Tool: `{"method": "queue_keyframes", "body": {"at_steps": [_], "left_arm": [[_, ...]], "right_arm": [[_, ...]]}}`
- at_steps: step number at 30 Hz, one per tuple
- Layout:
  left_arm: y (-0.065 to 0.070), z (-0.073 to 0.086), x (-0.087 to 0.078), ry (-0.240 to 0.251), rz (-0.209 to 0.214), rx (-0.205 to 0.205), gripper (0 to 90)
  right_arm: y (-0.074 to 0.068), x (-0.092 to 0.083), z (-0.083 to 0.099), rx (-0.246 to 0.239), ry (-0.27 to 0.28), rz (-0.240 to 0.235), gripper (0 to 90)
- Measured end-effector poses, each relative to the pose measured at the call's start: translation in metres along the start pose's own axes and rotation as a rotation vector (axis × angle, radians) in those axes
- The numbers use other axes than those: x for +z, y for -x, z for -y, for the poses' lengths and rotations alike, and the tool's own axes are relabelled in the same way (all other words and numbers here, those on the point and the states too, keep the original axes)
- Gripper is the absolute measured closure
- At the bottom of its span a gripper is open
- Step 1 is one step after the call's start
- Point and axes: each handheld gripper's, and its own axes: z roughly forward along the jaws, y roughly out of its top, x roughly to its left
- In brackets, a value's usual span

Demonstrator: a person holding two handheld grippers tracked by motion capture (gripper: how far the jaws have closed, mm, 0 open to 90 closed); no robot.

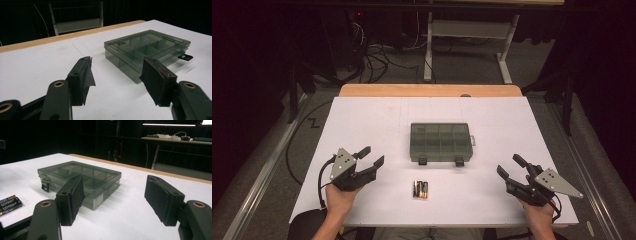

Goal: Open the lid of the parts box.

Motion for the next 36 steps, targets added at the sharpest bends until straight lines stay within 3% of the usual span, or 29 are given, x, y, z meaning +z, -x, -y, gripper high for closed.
{"method": "queue_keyframes", "body": {"at_steps": [36], "left_arm": [[0.002,-0.002,0.006,-0.013,0.026,-0.004,42.8]], "right_arm": [[0.003,0.01,-0.006,0.036,0.021,-0.025,34.0]]}}
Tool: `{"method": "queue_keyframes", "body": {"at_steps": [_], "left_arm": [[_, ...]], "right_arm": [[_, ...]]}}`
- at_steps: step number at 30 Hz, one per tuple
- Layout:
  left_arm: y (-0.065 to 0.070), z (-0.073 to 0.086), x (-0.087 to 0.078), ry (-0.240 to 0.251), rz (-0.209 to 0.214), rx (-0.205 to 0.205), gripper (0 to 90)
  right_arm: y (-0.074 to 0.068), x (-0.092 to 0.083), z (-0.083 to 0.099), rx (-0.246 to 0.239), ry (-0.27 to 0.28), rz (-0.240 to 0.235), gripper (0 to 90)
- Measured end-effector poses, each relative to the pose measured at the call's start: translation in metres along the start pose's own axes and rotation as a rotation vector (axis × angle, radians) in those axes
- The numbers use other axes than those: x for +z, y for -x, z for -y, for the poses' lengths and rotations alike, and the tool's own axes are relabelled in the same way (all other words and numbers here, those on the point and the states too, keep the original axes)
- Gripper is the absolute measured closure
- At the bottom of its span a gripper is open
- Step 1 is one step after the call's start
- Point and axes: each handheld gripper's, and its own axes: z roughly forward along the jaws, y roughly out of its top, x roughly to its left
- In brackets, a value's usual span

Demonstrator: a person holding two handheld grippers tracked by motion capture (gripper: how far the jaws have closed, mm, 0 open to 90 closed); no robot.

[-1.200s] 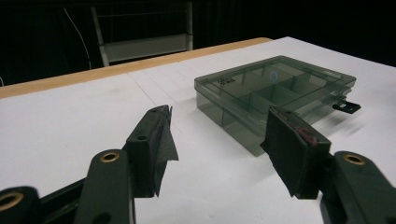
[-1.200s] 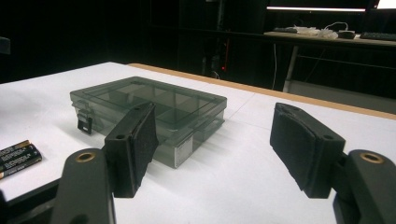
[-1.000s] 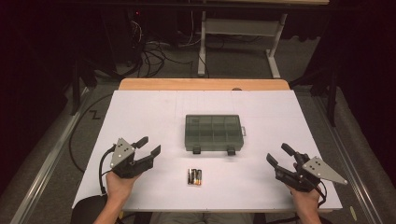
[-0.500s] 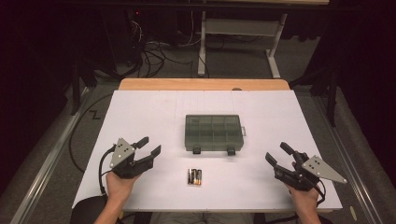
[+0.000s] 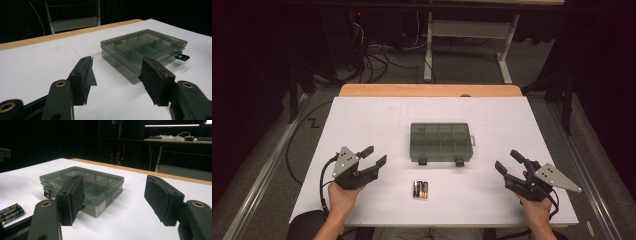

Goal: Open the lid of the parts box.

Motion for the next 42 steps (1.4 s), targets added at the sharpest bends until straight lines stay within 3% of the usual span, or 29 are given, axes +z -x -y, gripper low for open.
{"method": "queue_keyframes", "body": {"at_steps": [11,22,42], "left_arm": [[0.001,-0.001,0.007,-0.001,0.019,-0.009,42.5],[0.003,-0.004,0.012,0.01,0.01,0.022,41.9],[0.002,-0.009,0.021,-0.012,0.021,0.029,42.1]], "right_arm": [[0.002,0.008,0.0,0.007,-0.016,-0.009,34.0],[0.002,0.015,-0.004,0.006,-0.024,-0.012,34.2],[0.004,0.027,-0.007,0.003,-0.042,-0.01,35.0]]}}
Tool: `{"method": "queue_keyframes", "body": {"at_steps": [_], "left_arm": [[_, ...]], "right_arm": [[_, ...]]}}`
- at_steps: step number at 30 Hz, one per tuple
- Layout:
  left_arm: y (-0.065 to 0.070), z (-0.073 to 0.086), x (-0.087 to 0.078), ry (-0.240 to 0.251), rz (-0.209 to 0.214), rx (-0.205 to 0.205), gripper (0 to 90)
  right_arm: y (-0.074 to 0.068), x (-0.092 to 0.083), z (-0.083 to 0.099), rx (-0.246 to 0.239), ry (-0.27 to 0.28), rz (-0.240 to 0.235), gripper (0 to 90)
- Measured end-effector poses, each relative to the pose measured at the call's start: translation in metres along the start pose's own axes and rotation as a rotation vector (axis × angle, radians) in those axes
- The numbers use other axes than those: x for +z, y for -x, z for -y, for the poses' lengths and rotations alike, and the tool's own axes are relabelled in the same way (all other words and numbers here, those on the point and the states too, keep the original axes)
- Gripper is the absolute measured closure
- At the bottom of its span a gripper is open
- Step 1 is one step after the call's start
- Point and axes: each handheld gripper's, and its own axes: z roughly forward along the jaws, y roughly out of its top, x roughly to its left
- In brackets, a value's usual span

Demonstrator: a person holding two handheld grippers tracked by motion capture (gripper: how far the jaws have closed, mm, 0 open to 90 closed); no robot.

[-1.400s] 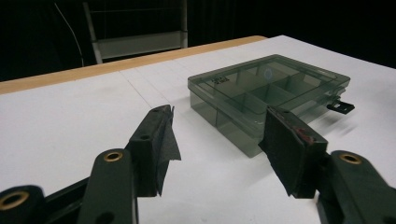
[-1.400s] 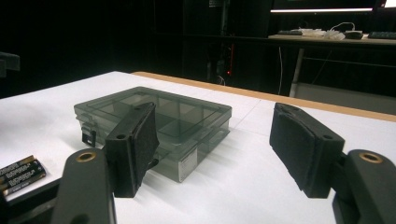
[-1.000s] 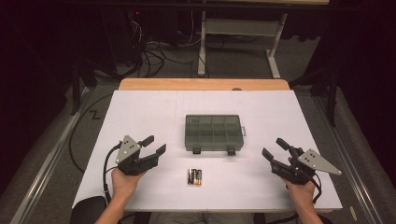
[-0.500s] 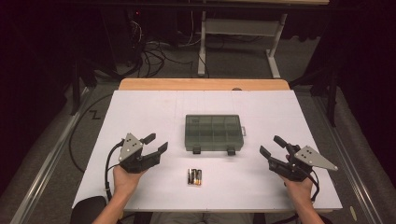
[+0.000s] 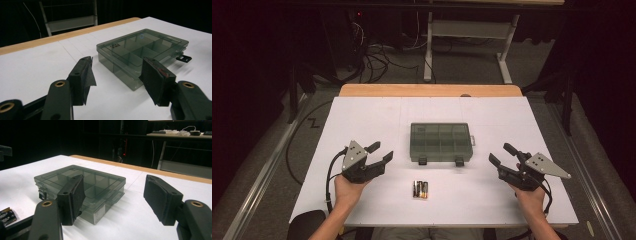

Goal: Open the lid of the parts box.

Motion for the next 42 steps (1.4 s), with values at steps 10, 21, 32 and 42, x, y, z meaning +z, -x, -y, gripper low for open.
{"method": "queue_keyframes", "body": {"at_steps": [10,21,32,42], "left_arm": [[0.002,-0.003,0.008,-0.004,0.01,0.008,42.3],[0.004,-0.006,0.017,-0.005,0.023,0.009,42.4],[0.004,-0.008,0.024,-0.001,0.026,-0.001,42.5],[0.006,-0.012,0.033,-0.002,0.036,0.0,42.5]], "right_arm": [[-0.003,0.009,-0.003,-0.013,-0.01,-0.005,35.6],[-0.004,0.016,-0.005,-0.021,-0.018,-0.002,35.9],[-0.007,0.027,-0.007,-0.033,-0.028,-0.013,36.1],[-0.009,0.036,-0.009,-0.04,-0.041,-0.017,36.2]]}}
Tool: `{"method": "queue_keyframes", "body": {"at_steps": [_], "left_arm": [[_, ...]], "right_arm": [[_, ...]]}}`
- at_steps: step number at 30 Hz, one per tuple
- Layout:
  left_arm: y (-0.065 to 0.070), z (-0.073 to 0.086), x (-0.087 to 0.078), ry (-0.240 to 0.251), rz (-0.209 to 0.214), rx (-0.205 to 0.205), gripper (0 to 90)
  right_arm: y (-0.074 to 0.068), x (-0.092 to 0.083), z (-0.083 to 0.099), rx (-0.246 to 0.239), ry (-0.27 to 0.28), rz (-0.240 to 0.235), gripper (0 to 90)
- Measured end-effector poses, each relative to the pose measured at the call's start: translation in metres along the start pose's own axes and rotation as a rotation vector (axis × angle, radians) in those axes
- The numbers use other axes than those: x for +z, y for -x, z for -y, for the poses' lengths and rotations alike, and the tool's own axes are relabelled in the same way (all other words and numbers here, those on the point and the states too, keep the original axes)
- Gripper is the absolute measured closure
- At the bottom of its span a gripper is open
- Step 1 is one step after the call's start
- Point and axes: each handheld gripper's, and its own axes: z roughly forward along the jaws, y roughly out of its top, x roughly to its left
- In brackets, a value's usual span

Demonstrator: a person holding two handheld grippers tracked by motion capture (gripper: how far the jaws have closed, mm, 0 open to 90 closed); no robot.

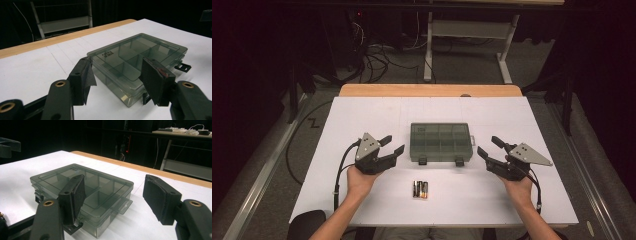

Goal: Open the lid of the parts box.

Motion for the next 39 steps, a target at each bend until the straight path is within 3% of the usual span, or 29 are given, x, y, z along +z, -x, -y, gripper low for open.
{"method": "queue_keyframes", "body": {"at_steps": [18,22,39], "left_arm": [[0.001,-0.003,0.016,-0.002,0.017,-0.022,42.7],[0.005,-0.006,0.021,-0.003,0.027,-0.01,42.7],[0.011,-0.01,0.046,-0.028,0.044,-0.004,42.7]], "right_arm": [[-0.005,0.019,-0.004,-0.013,-0.017,-0.016,36.5],[-0.005,0.023,-0.005,-0.028,-0.029,-0.016,36.8],[-0.005,0.036,-0.006,0.003,-0.032,-0.024,37.2]]}}
